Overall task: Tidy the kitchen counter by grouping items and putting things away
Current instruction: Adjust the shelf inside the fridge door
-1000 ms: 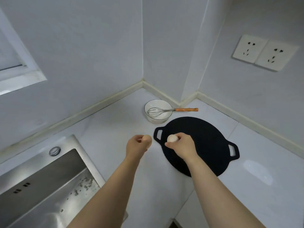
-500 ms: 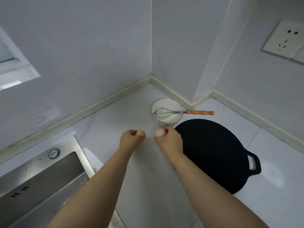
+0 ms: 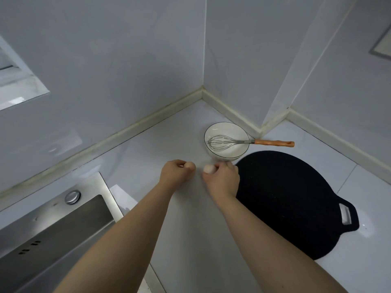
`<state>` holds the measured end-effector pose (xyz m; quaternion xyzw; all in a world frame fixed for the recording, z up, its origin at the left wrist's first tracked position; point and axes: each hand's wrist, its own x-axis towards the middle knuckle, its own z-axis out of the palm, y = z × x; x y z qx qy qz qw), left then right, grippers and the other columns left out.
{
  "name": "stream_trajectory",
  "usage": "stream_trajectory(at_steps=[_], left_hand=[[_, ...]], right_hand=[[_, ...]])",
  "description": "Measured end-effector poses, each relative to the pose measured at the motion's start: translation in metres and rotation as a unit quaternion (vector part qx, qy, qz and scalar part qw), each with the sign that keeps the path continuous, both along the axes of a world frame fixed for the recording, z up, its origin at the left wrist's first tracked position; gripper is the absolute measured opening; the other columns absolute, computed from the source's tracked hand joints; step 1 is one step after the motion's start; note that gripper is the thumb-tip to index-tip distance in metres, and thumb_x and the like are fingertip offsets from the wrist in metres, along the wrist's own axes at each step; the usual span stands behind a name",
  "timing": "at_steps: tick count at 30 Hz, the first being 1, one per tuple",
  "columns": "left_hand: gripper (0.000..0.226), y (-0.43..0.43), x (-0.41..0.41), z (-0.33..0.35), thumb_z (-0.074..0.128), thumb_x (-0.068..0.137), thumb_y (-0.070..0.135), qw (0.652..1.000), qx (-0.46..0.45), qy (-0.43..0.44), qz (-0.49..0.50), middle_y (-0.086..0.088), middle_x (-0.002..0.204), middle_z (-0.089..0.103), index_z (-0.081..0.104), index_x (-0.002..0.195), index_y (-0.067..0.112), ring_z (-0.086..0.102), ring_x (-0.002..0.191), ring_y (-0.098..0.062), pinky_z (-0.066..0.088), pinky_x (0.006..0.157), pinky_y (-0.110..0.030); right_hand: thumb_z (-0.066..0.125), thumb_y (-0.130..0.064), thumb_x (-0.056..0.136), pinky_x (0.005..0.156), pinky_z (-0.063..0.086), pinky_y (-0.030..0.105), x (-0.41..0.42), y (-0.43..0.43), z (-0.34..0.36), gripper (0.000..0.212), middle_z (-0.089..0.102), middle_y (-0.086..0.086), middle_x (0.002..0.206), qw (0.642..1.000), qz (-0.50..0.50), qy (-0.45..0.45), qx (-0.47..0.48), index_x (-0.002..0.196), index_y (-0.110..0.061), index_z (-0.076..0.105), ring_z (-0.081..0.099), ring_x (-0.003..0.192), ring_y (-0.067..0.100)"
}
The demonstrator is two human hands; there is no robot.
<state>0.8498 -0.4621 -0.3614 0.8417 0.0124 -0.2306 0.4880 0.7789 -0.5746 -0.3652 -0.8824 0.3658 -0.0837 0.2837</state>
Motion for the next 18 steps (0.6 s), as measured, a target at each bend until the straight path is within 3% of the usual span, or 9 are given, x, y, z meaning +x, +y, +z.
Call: stream_trajectory(at_steps=[3, 11, 18], left_hand=[[0.027, -0.001, 0.003, -0.003, 0.056, 0.060, 0.039, 1.000, -0.001, 0.002, -0.002, -0.003, 0.072, 0.065, 0.069, 0.073, 0.020, 0.055, 0.067, -0.020, 0.045, 0.066, -0.025], [0.042, -0.006, 0.004, -0.005, 0.056, 0.059, 0.042, 1.000, 0.001, 0.006, -0.030, 0.000, 0.076, 0.065, 0.072, 0.087, 0.014, 0.056, 0.071, -0.015, 0.042, 0.068, -0.023], [0.030, -0.014, 0.005, -0.002, 0.055, 0.057, 0.038, 0.999, 0.013, -0.006, -0.049, -0.005, 0.077, 0.066, 0.068, 0.077, 0.019, 0.059, 0.074, -0.021, 0.054, 0.080, -0.038]], right_hand=[[0.057, -0.037, 0.079, 0.087, 0.038, 0.035, 0.002, -0.001, -0.003, 0.036, 0.060, 0.008, 0.109, 1.000, -0.011, 0.002, 0.007, 0.098, -0.008, 0.070, 0.048, 0.106, 0.029], [0.061, -0.041, 0.079, 0.087, 0.040, 0.034, -0.002, -0.007, -0.008, 0.035, 0.060, 0.007, 0.105, 0.999, -0.024, -0.005, 0.032, 0.090, -0.009, 0.069, 0.048, 0.103, 0.027], [0.060, -0.046, 0.078, 0.087, 0.041, 0.036, -0.001, -0.012, -0.009, 0.039, 0.060, 0.007, 0.105, 0.999, -0.015, 0.006, 0.032, 0.084, -0.008, 0.070, 0.048, 0.103, 0.027]])
